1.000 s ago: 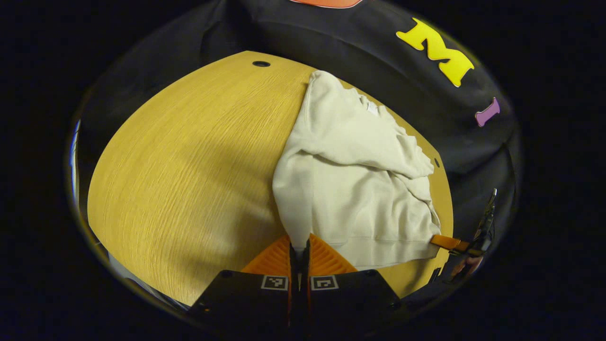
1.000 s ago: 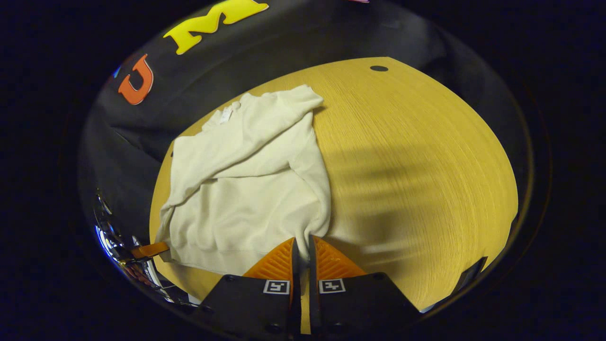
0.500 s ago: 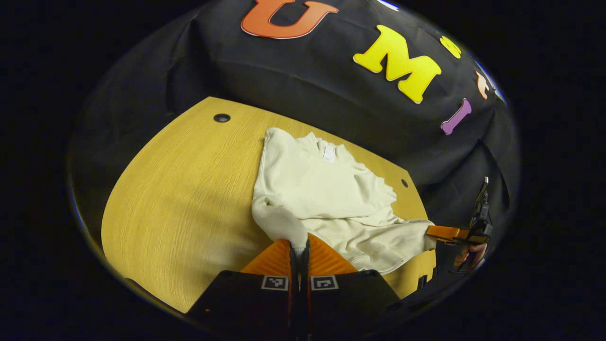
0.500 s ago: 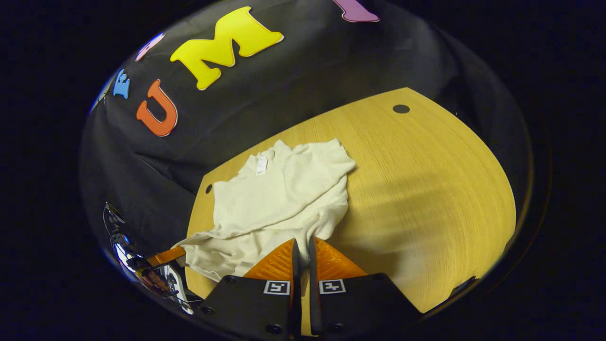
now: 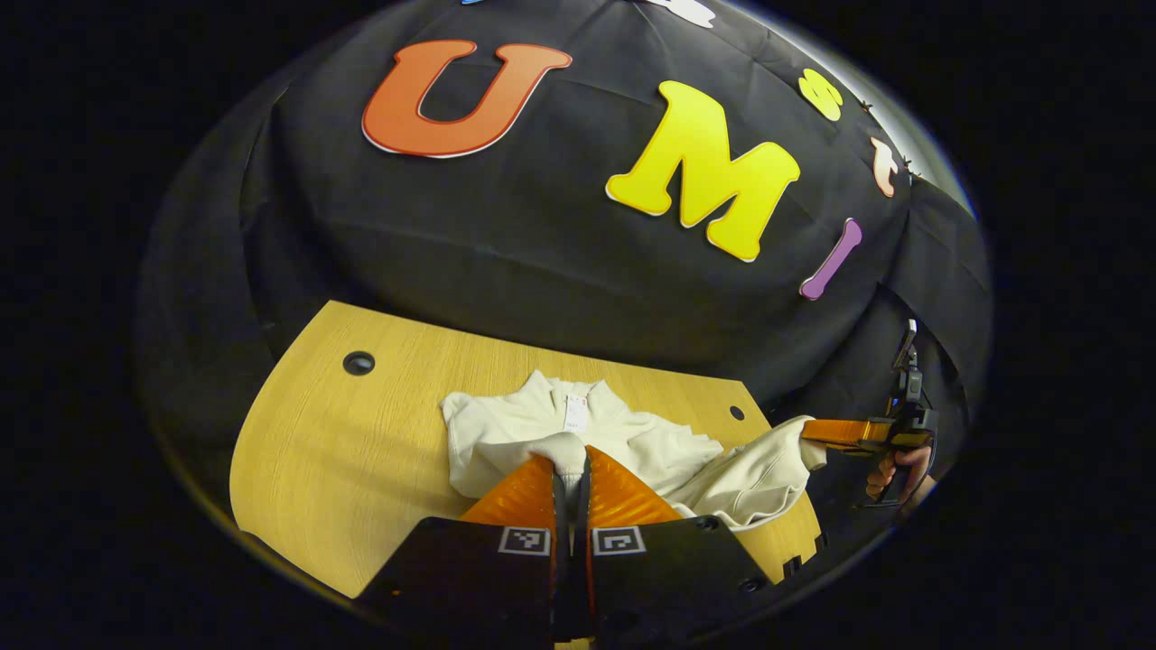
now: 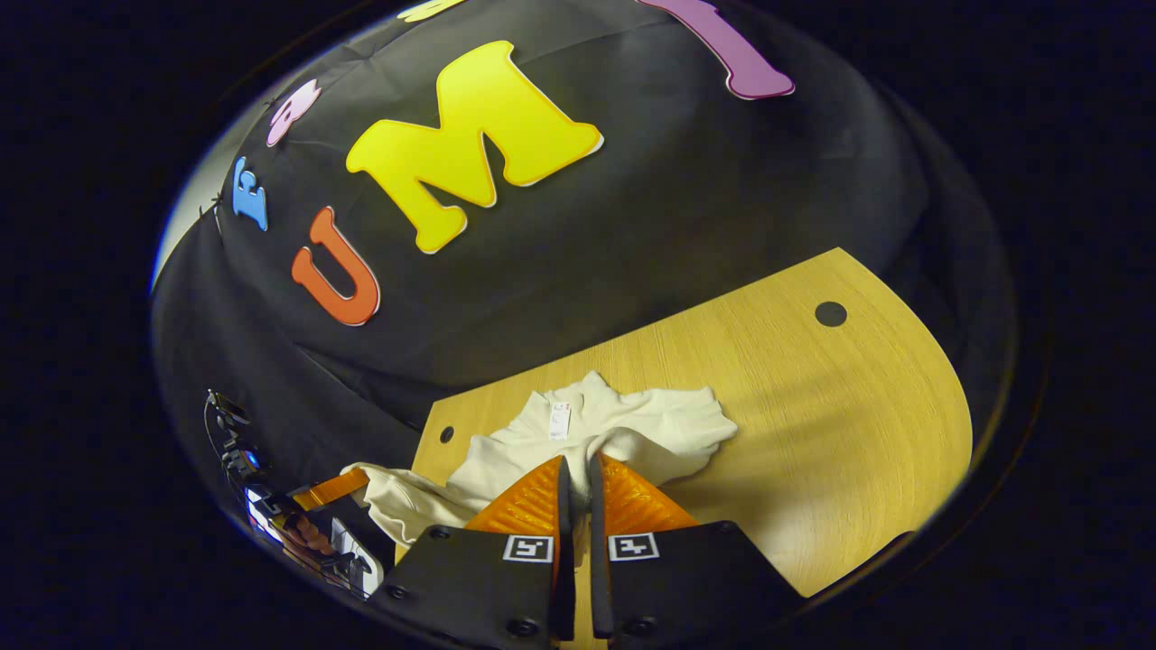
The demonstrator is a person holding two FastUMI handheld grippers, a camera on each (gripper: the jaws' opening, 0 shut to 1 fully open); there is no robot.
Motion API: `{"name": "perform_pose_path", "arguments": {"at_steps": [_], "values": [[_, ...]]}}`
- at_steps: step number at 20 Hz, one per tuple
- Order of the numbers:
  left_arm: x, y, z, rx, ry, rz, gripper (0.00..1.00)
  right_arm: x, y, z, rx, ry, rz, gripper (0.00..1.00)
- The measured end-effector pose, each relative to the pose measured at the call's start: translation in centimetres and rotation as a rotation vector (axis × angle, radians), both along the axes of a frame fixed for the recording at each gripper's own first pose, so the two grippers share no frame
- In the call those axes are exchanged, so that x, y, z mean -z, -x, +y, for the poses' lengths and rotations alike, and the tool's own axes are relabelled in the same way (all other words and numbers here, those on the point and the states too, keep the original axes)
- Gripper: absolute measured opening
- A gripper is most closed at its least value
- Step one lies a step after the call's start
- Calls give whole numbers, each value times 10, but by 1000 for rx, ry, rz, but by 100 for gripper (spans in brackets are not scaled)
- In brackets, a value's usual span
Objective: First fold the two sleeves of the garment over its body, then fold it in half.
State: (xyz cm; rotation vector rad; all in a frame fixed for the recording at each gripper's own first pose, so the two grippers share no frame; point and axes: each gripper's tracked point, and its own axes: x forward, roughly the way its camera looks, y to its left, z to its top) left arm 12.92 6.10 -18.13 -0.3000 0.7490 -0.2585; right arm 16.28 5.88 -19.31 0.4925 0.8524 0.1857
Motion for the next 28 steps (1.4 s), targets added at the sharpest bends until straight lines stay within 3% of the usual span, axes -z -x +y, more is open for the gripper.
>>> {"name": "perform_pose_path", "arguments": {"at_steps": [4,10,16,20,21,22,24,25,26,27,28], "values": [[16,-62,-1,-15,24,8,3,14,-68,-3,36,-24,9,8],[111,-120,14,-78,26,77,3,114,-147,-12,115,-41,70,7],[187,-156,17,-138,22,102,3,195,-188,-8,123,-20,67,8],[212,-165,23,-208,24,108,6,216,-189,-6,152,-16,76,8],[211,-165,21,-209,25,106,12,220,-191,-5,155,-12,77,10],[207,-166,21,-211,16,100,17,221,-192,-5,156,-7,78,19],[199,-171,24,-215,-26,67,52,209,-194,-7,176,-22,60,17],[190,-172,31,-222,-56,42,68,201,-195,-9,197,-42,42,27],[181,-175,36,-224,-79,18,83,192,-198,-12,222,-66,27,50],[173,-175,38,-224,-96,4,99,183,-195,-16,241,-76,24,48],[162,-173,39,-225,-106,-8,99,176,-192,-21,249,-75,20,53]]}}
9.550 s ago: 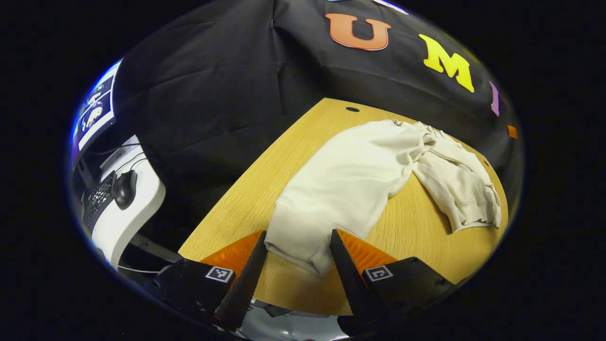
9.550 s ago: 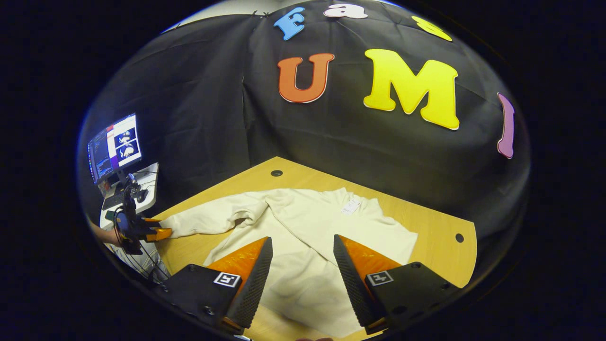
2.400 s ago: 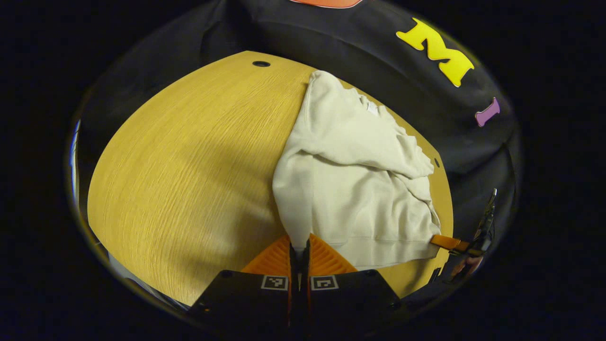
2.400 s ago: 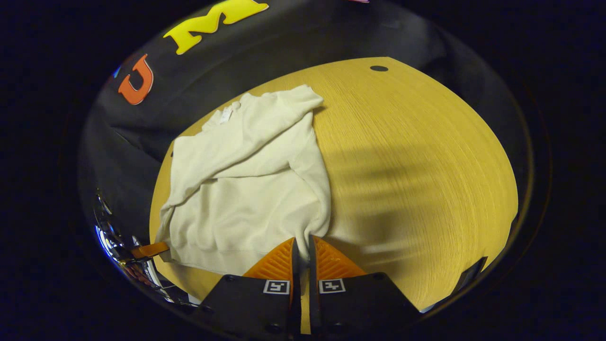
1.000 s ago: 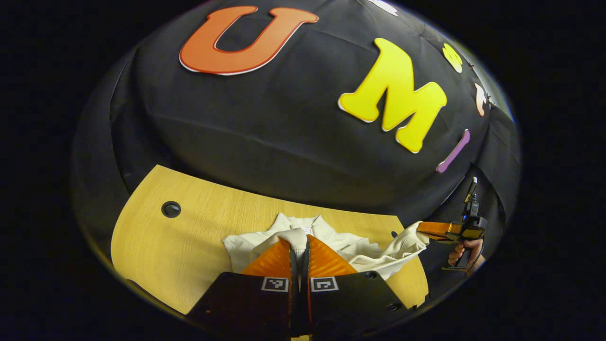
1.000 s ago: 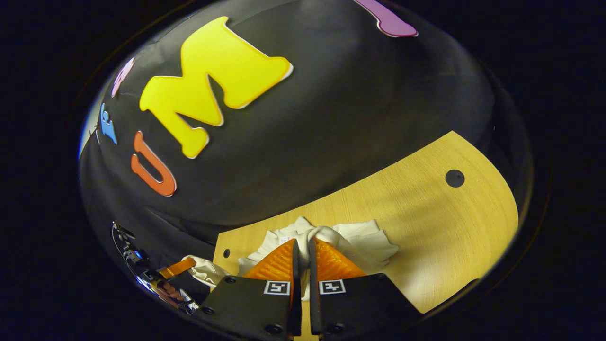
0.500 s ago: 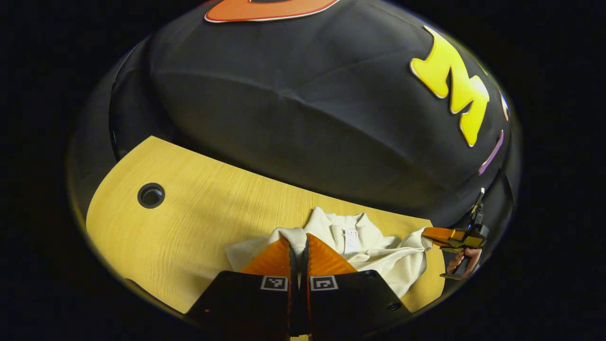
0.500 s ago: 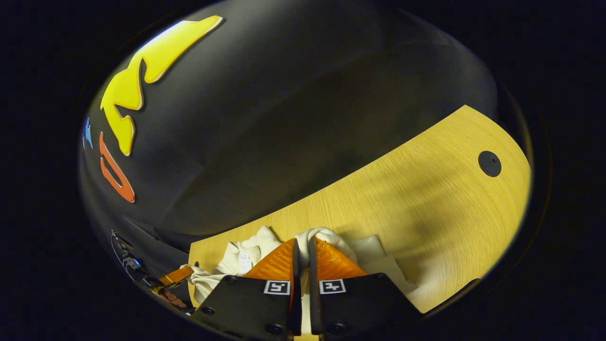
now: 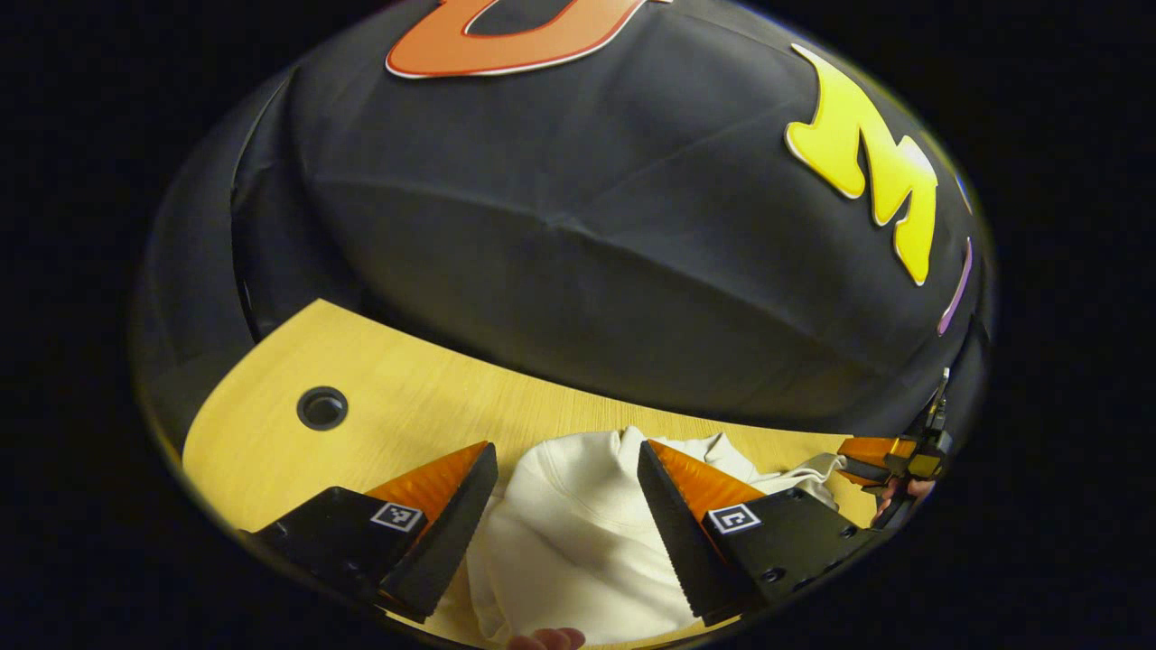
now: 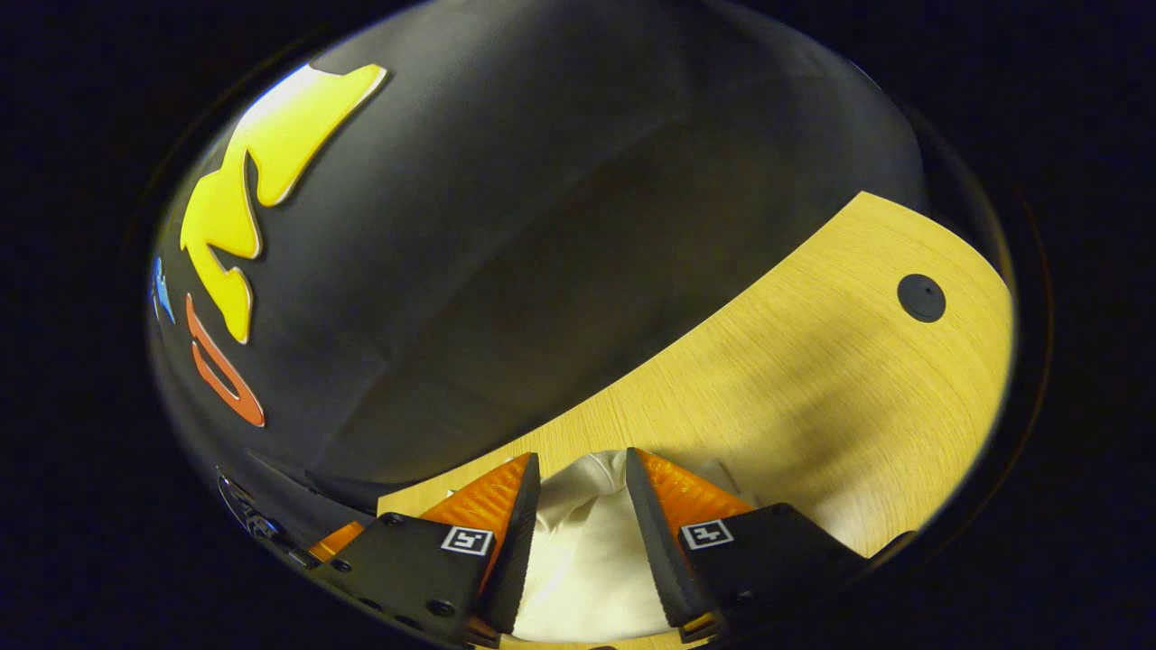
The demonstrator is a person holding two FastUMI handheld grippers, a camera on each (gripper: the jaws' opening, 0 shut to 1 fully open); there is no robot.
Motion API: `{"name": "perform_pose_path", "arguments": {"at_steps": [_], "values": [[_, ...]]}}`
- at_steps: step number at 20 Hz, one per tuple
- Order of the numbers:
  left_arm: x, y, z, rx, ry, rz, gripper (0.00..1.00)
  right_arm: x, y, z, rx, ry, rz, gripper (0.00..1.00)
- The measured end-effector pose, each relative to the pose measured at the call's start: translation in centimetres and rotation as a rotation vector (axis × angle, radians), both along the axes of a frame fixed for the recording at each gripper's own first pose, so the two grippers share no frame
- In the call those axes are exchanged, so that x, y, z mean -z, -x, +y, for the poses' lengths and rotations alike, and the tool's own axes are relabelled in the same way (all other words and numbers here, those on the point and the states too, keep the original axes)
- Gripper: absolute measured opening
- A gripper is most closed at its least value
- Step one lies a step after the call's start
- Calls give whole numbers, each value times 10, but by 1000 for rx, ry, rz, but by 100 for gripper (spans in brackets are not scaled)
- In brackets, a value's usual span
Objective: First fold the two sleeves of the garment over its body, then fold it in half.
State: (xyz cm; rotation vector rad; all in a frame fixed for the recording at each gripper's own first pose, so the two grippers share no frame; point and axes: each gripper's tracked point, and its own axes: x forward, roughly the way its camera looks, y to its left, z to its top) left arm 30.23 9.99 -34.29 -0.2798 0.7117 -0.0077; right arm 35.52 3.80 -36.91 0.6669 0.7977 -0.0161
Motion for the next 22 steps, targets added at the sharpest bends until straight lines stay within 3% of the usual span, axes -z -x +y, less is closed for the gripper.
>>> {"name": "perform_pose_path", "arguments": {"at_steps": [1,2,3,4,6,11,14,15,17,18,19,20,21,22], "values": [[-11,3,4,-8,-9,-16,99,-5,4,-5,6,8,-6,61],[-25,7,7,-15,-16,-37,99,-15,11,-8,5,20,-18,53],[-44,14,10,-21,-27,-61,99,-28,20,-13,4,40,-34,61],[-63,23,13,-25,-44,-86,99,-42,30,-15,-7,67,-50,53],[-111,43,16,-30,-86,-159,99,-81,51,-19,-26,160,-117,72],[-261,106,17,-67,-234,-398,98,-233,117,3,-131,388,-380,72],[-338,143,-8,-62,-297,-523,98,-328,162,26,-154,477,-572,85],[-354,155,-19,-58,-303,-550,97,-349,181,30,-157,509,-620,79],[-376,184,-36,-55,-290,-582,97,-380,218,39,-172,577,-712,82],[-383,198,-45,-53,-282,-596,87,-388,238,44,-177,599,-742,88],[-386,211,-53,-58,-270,-613,97,-393,257,50,-190,605,-769,85],[-384,224,-60,-59,-255,-623,97,-394,275,57,-205,609,-784,88],[-382,237,-67,-56,-249,-632,87,-388,290,61,-219,620,-791,88],[-378,248,-70,-56,-247,-628,97,-383,305,62,-222,626,-787,86]]}}
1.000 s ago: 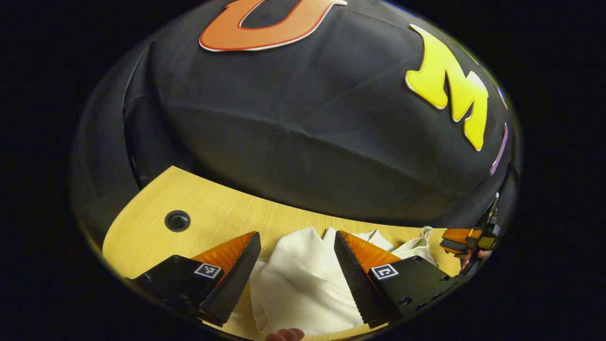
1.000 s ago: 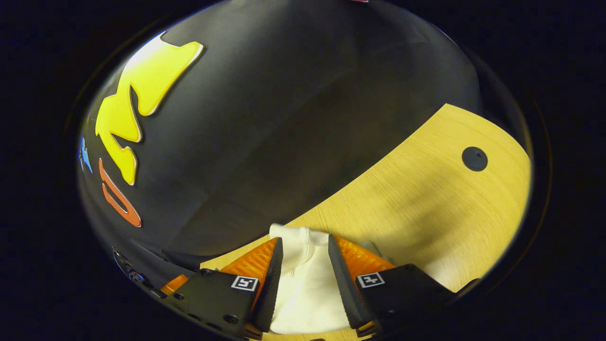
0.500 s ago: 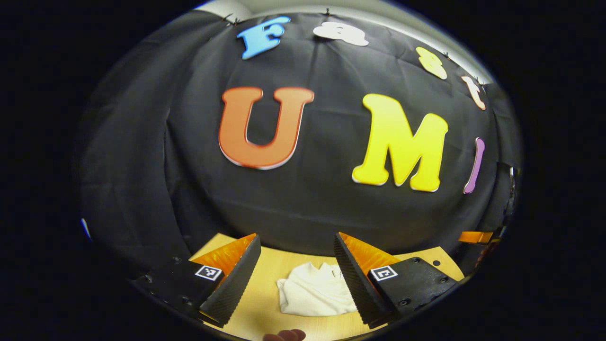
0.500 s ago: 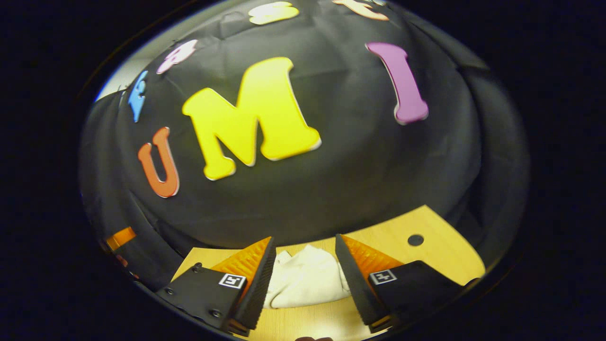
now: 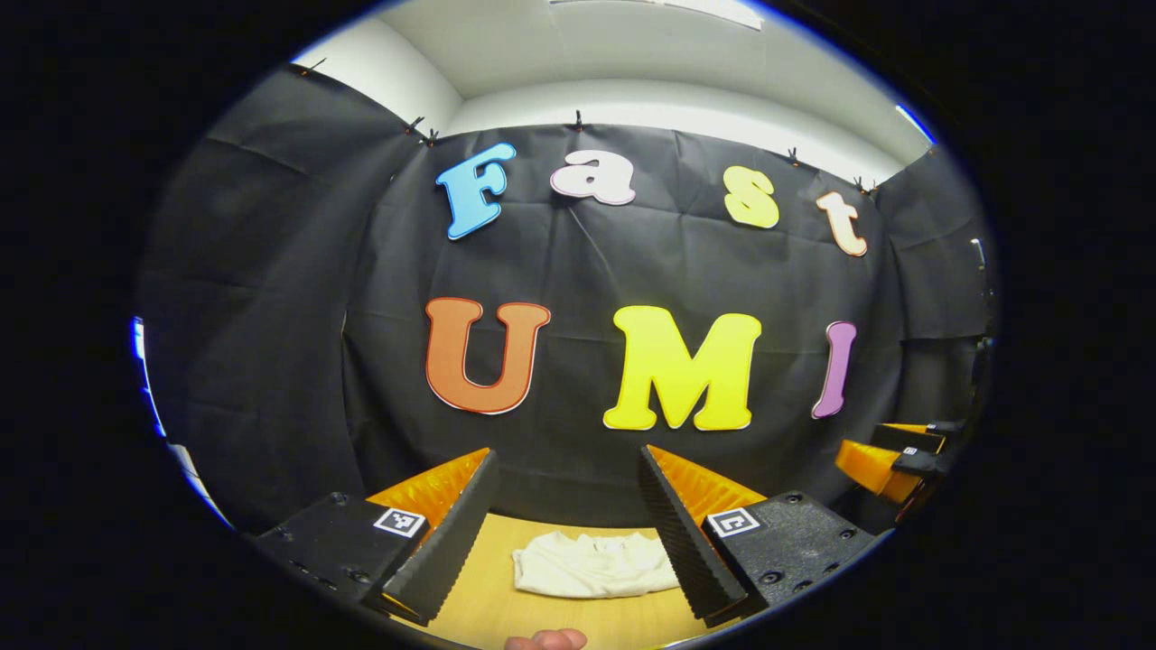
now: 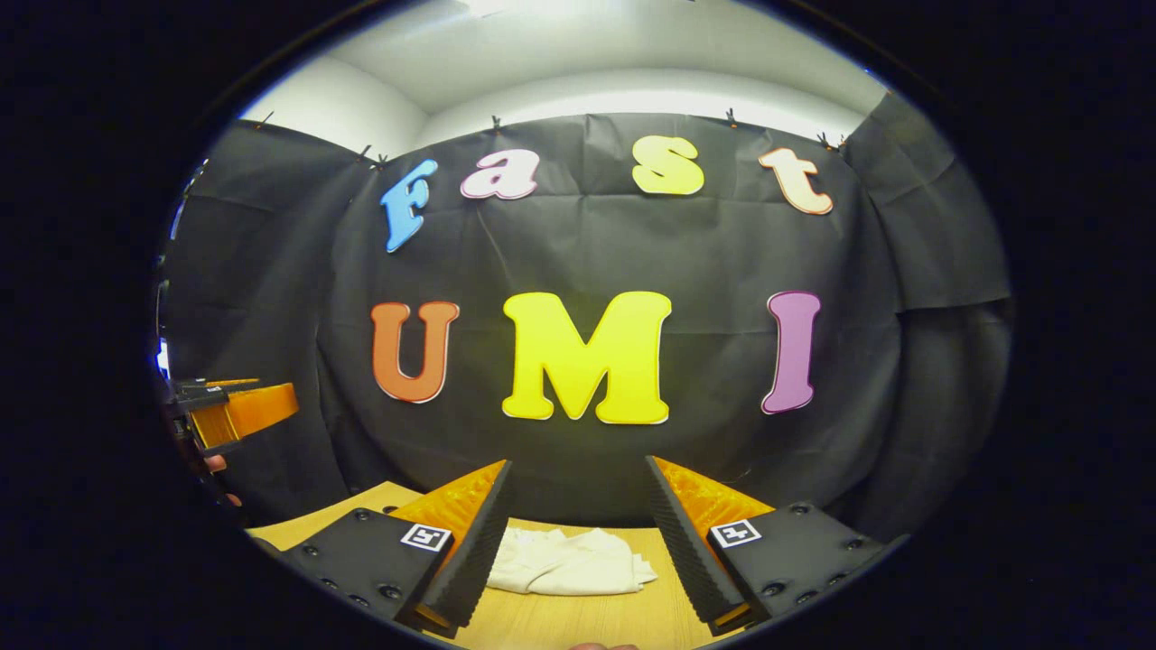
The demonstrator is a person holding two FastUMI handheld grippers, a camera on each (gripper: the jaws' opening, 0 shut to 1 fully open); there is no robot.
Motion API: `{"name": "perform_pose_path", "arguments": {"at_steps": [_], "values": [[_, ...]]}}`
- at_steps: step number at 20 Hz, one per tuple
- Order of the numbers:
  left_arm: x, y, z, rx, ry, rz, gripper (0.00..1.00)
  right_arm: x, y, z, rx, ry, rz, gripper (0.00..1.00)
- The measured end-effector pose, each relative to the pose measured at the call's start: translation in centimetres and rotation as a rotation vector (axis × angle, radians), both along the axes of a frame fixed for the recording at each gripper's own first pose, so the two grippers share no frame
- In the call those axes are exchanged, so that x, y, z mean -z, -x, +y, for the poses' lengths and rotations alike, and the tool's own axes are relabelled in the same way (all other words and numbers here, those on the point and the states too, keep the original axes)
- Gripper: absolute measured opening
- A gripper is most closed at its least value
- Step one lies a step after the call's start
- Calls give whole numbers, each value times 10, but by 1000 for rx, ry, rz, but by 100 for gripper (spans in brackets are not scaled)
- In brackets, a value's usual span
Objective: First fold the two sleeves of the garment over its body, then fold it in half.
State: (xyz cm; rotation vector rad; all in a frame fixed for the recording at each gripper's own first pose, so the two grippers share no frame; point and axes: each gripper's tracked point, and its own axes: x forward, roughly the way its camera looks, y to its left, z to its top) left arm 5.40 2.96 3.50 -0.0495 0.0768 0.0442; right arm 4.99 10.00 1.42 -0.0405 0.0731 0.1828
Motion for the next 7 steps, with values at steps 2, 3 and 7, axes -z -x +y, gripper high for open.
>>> {"name": "perform_pose_path", "arguments": {"at_steps": [2,3,7], "values": [[6,21,-5,1,-34,-17,97,7,20,3,-2,3,-5,87],[7,26,-5,-2,-49,-23,87,14,27,1,6,-2,4,87],[14,37,-10,12,-41,-11,97,29,42,-3,24,-66,50,88]]}}
